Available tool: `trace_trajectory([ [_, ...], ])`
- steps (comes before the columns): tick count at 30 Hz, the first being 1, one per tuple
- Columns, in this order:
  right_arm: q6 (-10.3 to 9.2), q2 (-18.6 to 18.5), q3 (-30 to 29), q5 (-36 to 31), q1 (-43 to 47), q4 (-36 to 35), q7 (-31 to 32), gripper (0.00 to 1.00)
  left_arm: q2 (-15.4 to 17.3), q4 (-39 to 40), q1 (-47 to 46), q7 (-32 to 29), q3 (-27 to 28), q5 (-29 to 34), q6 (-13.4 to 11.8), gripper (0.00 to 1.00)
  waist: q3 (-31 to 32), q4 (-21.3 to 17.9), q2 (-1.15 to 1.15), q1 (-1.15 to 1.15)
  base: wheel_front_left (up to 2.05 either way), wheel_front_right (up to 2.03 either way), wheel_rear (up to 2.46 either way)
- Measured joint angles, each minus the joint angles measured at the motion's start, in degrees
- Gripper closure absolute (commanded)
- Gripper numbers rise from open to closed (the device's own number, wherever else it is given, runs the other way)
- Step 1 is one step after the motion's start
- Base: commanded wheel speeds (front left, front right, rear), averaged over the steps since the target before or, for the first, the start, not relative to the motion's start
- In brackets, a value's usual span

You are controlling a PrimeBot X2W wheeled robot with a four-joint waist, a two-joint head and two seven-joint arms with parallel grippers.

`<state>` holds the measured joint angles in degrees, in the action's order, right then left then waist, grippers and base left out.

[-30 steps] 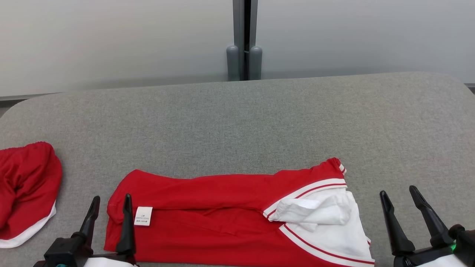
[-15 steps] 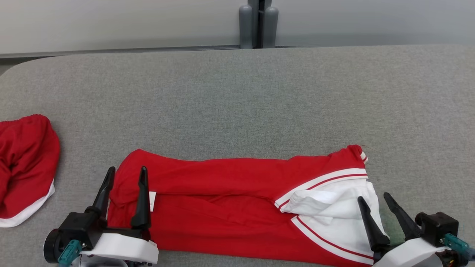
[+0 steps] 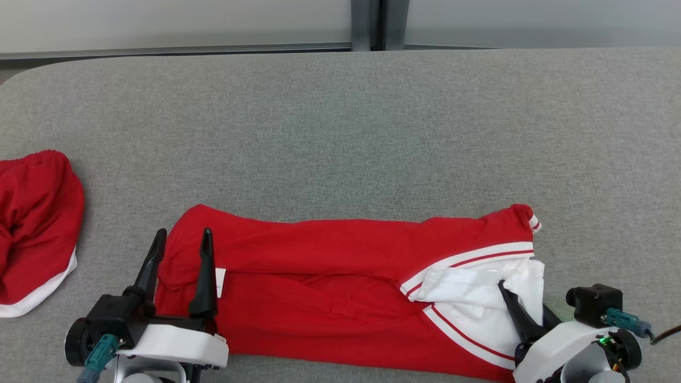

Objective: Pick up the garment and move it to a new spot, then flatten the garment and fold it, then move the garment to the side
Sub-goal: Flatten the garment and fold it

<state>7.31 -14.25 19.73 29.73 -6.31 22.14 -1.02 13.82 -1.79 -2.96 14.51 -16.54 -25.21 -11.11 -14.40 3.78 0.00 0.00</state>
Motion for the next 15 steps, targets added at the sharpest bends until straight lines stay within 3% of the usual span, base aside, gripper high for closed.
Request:
trace_trajectory([
  [7, 0.22, -0.3, 0.9, 0.9, -0.9, -0.4, 0.9, 1.0, -0.3, -0.5, -0.5, 0.2, 0.4, 0.1, 0.3, 0.0, 0.0, -0.1, 0.0, 0.0, 0.0, 0.0, 0.0],
  [15, 0.35, -4.0, -5.6, 0.9, 2.3, -1.6, -0.8, 1.0, -0.5, -1.0, -0.5, 0.4, 1.5, 0.1, 0.7, 0.0, 0.8, -1.3, 0.0, 0.0, 0.0, 0.0, 0.0],
])
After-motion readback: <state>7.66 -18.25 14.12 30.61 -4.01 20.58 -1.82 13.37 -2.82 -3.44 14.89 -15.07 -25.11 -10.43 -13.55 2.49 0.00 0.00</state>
